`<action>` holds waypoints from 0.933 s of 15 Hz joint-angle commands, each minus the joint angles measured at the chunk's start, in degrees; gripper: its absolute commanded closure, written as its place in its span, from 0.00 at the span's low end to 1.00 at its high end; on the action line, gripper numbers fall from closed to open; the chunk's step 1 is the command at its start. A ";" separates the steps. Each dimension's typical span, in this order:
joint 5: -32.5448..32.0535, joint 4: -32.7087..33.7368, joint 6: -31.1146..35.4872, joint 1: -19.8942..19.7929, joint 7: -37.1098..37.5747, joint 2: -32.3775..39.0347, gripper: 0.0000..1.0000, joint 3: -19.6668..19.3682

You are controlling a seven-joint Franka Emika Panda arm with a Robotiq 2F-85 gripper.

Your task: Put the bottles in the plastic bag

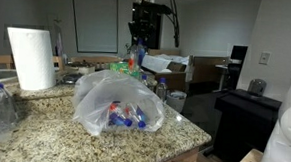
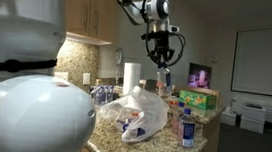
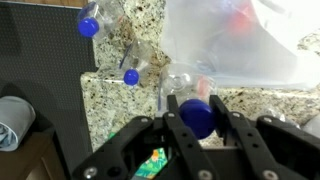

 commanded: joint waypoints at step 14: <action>5.20 -11.82 -22.78 7.93 -1.72 -9.73 0.89 9.24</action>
